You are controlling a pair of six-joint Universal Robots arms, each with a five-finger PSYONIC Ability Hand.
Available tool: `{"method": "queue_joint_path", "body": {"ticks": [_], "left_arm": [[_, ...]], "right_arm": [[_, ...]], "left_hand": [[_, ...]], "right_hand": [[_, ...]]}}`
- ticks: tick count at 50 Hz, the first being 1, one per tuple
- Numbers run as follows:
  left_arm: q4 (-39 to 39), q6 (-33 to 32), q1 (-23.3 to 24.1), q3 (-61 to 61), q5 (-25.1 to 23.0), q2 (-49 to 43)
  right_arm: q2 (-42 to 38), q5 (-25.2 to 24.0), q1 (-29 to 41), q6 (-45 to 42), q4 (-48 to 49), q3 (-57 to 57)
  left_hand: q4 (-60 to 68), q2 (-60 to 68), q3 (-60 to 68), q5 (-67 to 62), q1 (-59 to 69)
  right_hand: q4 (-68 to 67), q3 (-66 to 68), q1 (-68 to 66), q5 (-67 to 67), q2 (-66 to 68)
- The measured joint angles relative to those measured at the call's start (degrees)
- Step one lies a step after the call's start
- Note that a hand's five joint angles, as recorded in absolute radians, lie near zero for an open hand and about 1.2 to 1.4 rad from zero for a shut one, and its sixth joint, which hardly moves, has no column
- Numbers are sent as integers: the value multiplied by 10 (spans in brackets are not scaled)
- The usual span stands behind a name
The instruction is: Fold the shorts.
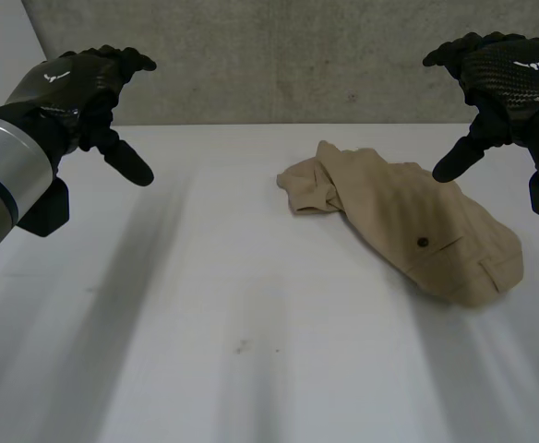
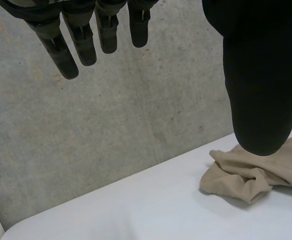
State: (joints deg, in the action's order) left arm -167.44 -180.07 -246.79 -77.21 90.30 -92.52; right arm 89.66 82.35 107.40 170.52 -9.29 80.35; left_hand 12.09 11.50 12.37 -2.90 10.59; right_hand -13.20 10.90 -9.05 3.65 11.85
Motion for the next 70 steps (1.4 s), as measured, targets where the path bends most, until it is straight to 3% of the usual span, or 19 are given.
{"method": "queue_joint_path", "body": {"ticks": [15, 27, 37, 43, 44, 46, 47, 48, 50, 53, 58, 63, 66, 67, 70], "left_arm": [[-9, -4, 0, 0, 1, -20], [-9, -4, 0, 0, 0, -26], [-10, -4, 0, 0, 0, -33], [-15, -4, 0, 0, 1, -38], [-15, -4, 0, 0, 1, -39], [-16, -5, 0, 0, 1, -41], [-16, -5, 0, 0, 1, -41], [-17, -5, 0, 0, 1, -41], [-17, -5, 0, 1, 1, -42], [-18, -5, -1, 1, 1, -41], [-18, -5, -1, 4, 1, -38], [-19, -4, -3, 8, 1, -34], [-19, -4, -5, 11, 1, -28], [-19, -4, -5, 11, 1, -28], [-26, -4, -7, 11, 1, -24]], "right_arm": [[-22, -1, -3, -30, 9, -2], [-145, 27, -6, -203, 0, -7], [-266, 40, -17, -204, 29, -27], [-335, 39, -41, -165, 93, -33], [-340, 39, -43, -162, 101, -34], [-351, 38, -46, -155, 122, -33], [-354, 37, -47, -153, 130, -34], [-355, 37, -47, -152, 132, -34], [-358, 35, -47, -150, 146, -33], [-351, 31, -44, -149, 155, -32], [-290, 6, -31, -150, 160, -23], [-213, -49, 5, -151, 152, -2], [-159, -113, 42, -158, 133, 27], [-159, -113, 42, -158, 133, 27], [-90, -214, 91, -200, 73, 76]], "left_hand": [[0, 0, 0, 0, 0], [0, 0, 0, 0, 0], [0, 0, 0, 0, 0], [0, 0, 0, 0, 0], [0, 0, 0, 0, 0], [0, 0, 0, 0, 0], [0, 0, 0, 0, 0], [0, 0, 0, 0, 0], [0, 0, 0, 0, 0], [0, 0, 0, 0, 0], [0, 0, 0, 0, 0], [0, 0, 0, 0, 0], [0, 0, 0, 0, 0], [0, 0, 0, 0, 0], [0, 0, 0, 0, 0]], "right_hand": [[0, 0, 0, 0, 0], [0, 0, 0, 0, 0], [0, 0, 0, 0, 0], [-2, 7, -8, 2, 5], [-9, 21, -24, 9, 16], [-212, 229, -215, 199, 227], [-293, 311, -274, 273, 310], [-293, 311, -274, 273, 310], [-489, 507, -402, 461, 515], [-539, 549, -441, 504, 552], [-545, 554, -447, 505, 554], [-549, 563, -452, 512, 554], [-549, 564, -452, 520, 554], [-549, 564, -452, 520, 554], [-551, 564, -452, 524, 554]]}}
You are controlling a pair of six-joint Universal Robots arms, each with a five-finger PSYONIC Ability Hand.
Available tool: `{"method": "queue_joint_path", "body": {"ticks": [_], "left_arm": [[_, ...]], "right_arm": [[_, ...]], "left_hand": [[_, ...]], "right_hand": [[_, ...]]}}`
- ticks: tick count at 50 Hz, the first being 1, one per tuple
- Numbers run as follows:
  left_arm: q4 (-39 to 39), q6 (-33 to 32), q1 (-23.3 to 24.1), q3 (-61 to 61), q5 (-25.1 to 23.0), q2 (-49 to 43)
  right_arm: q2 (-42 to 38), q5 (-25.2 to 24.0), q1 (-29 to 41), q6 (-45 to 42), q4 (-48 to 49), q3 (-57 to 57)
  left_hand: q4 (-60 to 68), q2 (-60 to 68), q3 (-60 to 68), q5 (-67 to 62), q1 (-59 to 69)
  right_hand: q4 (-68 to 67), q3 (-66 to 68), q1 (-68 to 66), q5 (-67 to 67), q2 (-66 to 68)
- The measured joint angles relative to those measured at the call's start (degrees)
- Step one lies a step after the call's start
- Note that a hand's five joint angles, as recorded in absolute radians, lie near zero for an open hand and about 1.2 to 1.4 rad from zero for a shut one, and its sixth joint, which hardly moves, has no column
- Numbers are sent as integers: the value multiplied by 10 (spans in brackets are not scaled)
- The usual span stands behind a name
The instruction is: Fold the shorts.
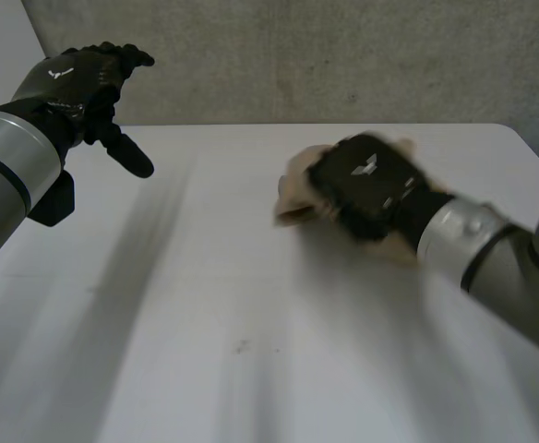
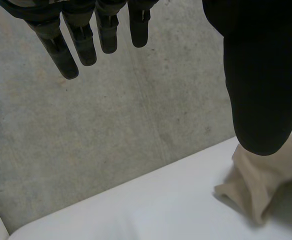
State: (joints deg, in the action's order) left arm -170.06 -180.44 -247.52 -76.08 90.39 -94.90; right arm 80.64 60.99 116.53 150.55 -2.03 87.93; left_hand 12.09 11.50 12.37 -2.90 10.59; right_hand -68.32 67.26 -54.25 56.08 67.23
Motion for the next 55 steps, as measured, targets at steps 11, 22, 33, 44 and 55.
{"method": "queue_joint_path", "body": {"ticks": [11, 22, 33, 44, 55], "left_arm": [[-22, -1, -1, -5, -1, -16], [-61, -5, 5, -11, -3, -88], [-71, -75, 52, -38, -8, -154], [-112, -186, 112, -85, -54, -196], [-158, -225, 139, -87, -74, -245]], "right_arm": [[30, -80, 36, -264, -194, 60], [26, 45, 20, -201, -159, 20], [39, 137, -12, 93, -135, 40], [44, 155, -18, 189, -132, 159], [77, 173, -15, 201, -132, 239]], "left_hand": [[0, 0, 0, 0, 0], [0, 0, 0, 0, 0], [0, 0, 0, 0, 0], [0, 0, 0, 0, 0], [137, 147, 137, -129, 169]], "right_hand": [[387, -389, 326, -356, -395], [553, -552, 430, -523, -550], [553, -552, 430, -523, -550], [553, -552, 430, -523, -550], [553, -552, 430, -523, -550]]}}
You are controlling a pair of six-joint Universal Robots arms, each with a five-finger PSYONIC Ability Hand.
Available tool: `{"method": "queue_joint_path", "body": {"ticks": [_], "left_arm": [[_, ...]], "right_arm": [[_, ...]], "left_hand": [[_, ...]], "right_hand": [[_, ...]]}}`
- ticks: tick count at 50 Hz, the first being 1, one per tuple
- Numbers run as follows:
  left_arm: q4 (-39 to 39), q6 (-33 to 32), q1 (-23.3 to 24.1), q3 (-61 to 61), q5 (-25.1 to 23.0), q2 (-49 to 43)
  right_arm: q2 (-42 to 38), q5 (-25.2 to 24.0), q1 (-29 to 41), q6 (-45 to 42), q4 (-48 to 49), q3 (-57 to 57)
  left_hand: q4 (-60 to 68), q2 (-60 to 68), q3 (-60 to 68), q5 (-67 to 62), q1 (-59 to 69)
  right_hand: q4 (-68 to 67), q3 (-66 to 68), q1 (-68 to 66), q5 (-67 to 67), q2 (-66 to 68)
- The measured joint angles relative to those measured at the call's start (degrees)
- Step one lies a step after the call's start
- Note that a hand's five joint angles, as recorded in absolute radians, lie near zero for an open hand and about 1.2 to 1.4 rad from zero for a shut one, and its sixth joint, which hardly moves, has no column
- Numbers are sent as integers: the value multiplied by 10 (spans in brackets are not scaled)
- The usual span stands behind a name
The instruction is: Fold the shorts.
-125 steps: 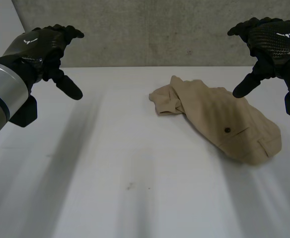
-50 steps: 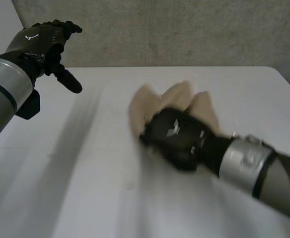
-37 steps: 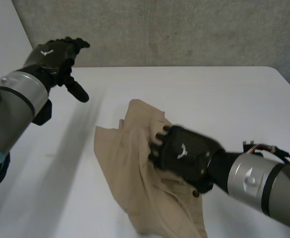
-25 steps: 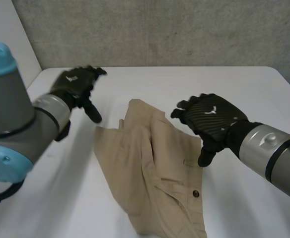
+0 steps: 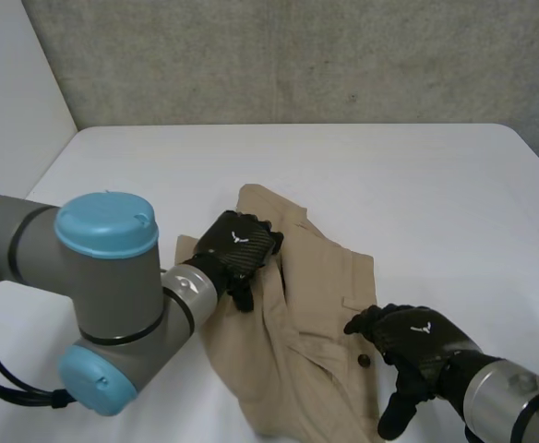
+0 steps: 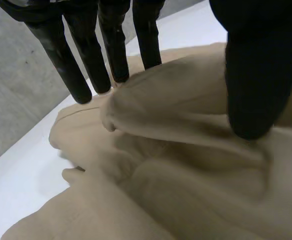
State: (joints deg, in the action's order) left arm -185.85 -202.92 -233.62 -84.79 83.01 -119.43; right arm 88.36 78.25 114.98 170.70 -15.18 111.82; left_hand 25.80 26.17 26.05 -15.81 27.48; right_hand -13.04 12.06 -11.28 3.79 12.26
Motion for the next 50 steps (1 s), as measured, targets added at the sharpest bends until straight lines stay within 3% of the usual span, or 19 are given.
{"method": "queue_joint_path", "body": {"ticks": [3, 4, 5, 9, 20, 27, 28, 29, 30, 31, 33, 42, 45, 50], "left_arm": [[-5, -9, -1, 9, 2, -15], [-6, -15, -2, 18, 3, -24], [-6, -16, -2, 20, 4, -27], [-5, -22, -5, 34, 6, -39], [-6, -21, -11, 44, 39, -34], [-5, -20, -12, 50, 65, -32], [-5, -20, -12, 51, 67, -31], [-5, -20, -12, 52, 68, -30], [-5, -20, -12, 52, 68, -30], [-5, -21, -13, 55, 70, -26], [-6, -21, -14, 59, 71, -17], [-40, -20, -32, 129, 108, 56], [-106, -19, -46, 183, 157, 108], [-215, -19, -61, 208, 219, 169]], "right_arm": [[6, 3, 2, 4, 0, 7], [9, 4, 4, 14, 0, 12], [9, 5, 5, 17, 0, 13], [7, 6, 8, 44, -1, 15], [-25, 8, 54, 100, 0, 5], [-61, 36, 87, 120, 10, -11], [-69, 48, 92, 120, 17, -17], [-76, 64, 96, 118, 29, -25], [-76, 64, 96, 118, 29, -25], [-85, 91, 100, 107, 53, -44], [-88, 111, 101, 85, 74, -67], [-61, 145, 95, -85, 170, -240], [-52, 147, 94, -139, 264, -338], [-50, 146, 94, -162, 360, -402]], "left_hand": [[33, 31, 28, -31, 33], [77, 72, 73, -73, 74], [231, 234, 226, -225, 238], [380, 376, 373, -372, 353], [402, 396, 393, -383, 356], [402, 396, 393, -383, 356], [402, 396, 393, -383, 356], [402, 398, 393, -383, 356], [402, 398, 393, -383, 356], [402, 402, 395, -383, 356], [409, 408, 402, -383, 360], [424, 421, 420, -396, 365], [424, 423, 420, -396, 365], [425, 423, 420, -396, 365]], "right_hand": [[0, 0, 0, 0, 0], [0, 0, 0, 0, 0], [0, 0, 0, 0, 0], [0, 0, 0, 0, 0], [0, 0, 1, 0, 0], [-25, 31, -21, 23, 30], [-241, 251, -177, 225, 253], [-359, 369, -235, 334, 375], [-359, 369, -235, 334, 375], [-487, 496, -301, 456, 502], [-546, 551, -383, 513, 551], [-550, 552, -424, 517, 551], [-550, 552, -429, 517, 551], [-550, 552, -429, 517, 551]]}}
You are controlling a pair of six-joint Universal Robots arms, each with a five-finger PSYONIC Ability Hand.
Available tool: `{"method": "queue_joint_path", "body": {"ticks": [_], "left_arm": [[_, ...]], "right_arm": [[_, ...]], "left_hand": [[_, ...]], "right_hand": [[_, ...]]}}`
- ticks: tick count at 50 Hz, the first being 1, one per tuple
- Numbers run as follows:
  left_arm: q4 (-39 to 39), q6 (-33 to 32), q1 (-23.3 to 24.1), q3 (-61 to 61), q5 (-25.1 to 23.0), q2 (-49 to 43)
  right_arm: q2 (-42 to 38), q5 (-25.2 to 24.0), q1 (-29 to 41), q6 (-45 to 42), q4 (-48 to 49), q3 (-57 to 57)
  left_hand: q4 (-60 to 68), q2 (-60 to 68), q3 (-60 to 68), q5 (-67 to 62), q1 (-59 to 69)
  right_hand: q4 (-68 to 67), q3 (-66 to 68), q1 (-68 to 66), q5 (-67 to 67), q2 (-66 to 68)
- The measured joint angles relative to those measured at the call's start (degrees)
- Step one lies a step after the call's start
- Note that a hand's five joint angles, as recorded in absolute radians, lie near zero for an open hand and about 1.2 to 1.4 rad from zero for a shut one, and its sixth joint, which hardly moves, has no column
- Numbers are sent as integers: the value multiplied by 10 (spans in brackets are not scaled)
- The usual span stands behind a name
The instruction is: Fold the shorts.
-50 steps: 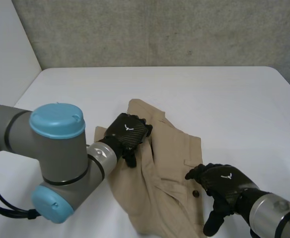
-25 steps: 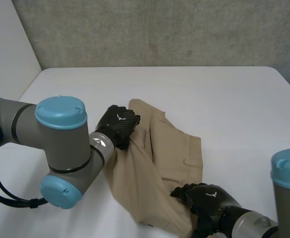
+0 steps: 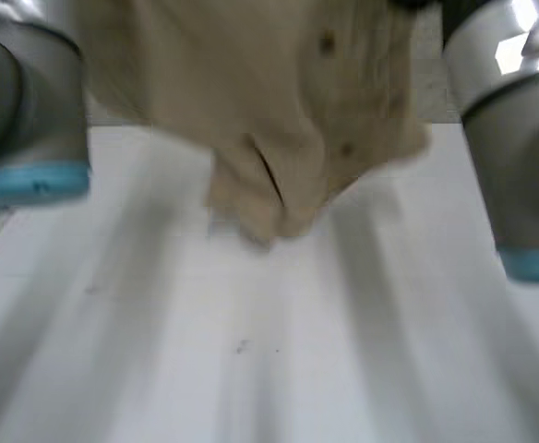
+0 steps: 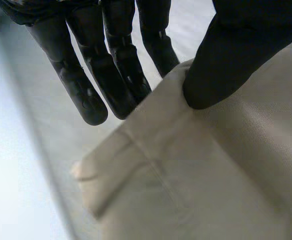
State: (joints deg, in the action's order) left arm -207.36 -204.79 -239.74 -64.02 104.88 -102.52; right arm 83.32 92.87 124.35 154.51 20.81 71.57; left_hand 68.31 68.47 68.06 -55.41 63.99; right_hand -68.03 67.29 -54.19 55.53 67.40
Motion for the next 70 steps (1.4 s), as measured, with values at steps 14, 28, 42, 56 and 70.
{"method": "queue_joint_path", "body": {"ticks": [14, 28, 42, 56, 70], "left_arm": [[-97, 2, -3, -241, 35, 89], [-38, 3, 56, -462, 42, -31], [129, 20, 46, -453, -35, 19], [213, 25, -85, -476, -168, 38], [284, 91, -83, -482, -175, 33]], "right_arm": [[-39, -16, 0, -14, 16, 47], [-158, -37, -11, -8, -150, 182], [-120, -68, -80, 34, -166, 284], [-115, -140, -125, 139, -147, 320], [-117, -139, -125, 143, -141, 320]], "left_hand": [[1, 1, 0, -3, 0], [1, 2, 2, -7, 0], [-499, -499, -493, 476, -444], [-499, -500, -493, 476, -444], [-449, -451, -447, 418, -407]], "right_hand": [[0, 6, -15, 8, 0], [-3, 6, -15, 10, 0], [-3, 7, -15, 10, 0], [-3, 13, -15, 10, 0], [-3, 13, -15, 10, 0]]}}
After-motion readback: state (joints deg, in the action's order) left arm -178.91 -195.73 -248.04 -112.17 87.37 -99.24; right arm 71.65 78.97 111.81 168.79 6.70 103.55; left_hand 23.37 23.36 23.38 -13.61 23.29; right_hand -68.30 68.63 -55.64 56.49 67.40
